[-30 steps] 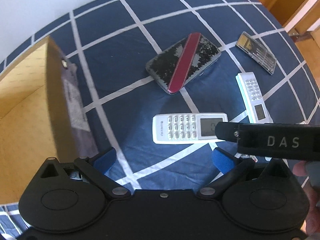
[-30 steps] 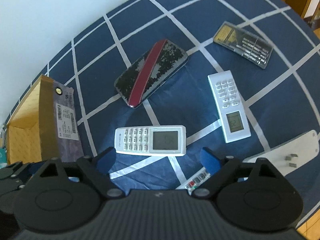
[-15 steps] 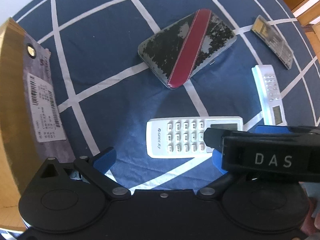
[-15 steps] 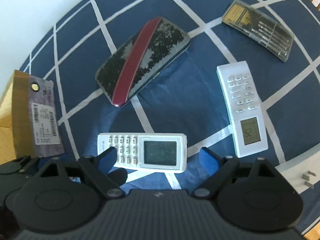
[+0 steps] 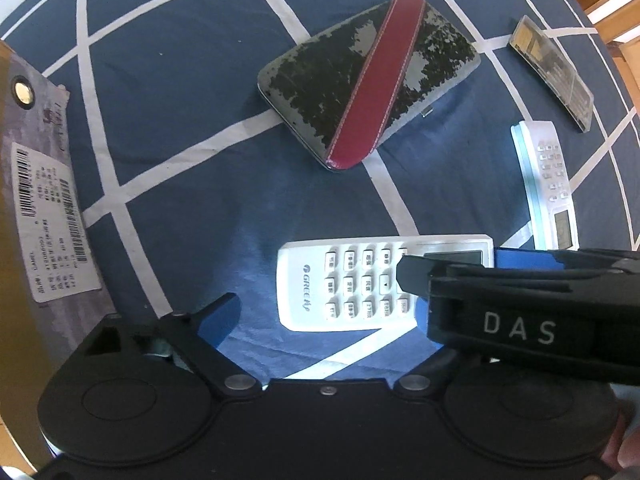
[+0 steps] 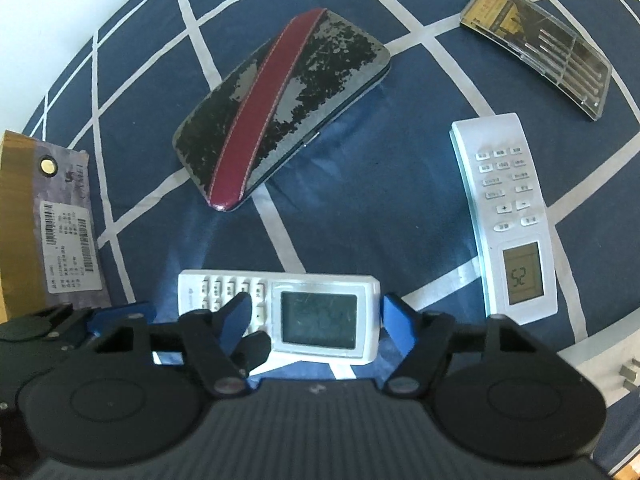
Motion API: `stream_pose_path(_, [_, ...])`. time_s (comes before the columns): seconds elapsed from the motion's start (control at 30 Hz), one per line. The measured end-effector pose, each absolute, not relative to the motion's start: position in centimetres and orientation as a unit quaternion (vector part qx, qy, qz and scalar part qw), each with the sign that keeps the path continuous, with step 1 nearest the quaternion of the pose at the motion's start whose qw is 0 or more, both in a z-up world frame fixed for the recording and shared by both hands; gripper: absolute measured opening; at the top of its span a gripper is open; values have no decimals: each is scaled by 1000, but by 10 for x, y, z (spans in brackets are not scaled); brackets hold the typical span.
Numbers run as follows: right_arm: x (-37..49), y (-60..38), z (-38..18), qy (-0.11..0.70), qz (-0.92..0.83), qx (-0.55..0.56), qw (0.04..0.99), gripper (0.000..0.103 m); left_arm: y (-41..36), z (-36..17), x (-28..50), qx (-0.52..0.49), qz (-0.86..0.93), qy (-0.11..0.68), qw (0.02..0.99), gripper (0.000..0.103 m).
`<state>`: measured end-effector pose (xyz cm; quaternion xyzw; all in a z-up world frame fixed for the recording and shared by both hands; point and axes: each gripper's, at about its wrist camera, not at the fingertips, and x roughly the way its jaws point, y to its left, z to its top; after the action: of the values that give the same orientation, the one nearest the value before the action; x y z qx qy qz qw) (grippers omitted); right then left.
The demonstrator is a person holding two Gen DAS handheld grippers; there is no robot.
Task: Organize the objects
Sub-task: 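Close the left gripper on the white GREE remote while the right gripper closes on it too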
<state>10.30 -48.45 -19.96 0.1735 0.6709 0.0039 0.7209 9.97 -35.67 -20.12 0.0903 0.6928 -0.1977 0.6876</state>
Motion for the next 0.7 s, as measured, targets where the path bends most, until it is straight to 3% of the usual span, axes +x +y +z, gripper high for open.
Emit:
stream_pose_path(0.07, [104, -485, -201, 673, 2, 171, 720, 67, -358, -201, 100, 87, -199, 695, 685, 88])
stream_pose_path(0.7, [107, -487, -206, 674, 25, 175, 717, 66, -365, -184, 99, 79, -195, 695, 688, 79])
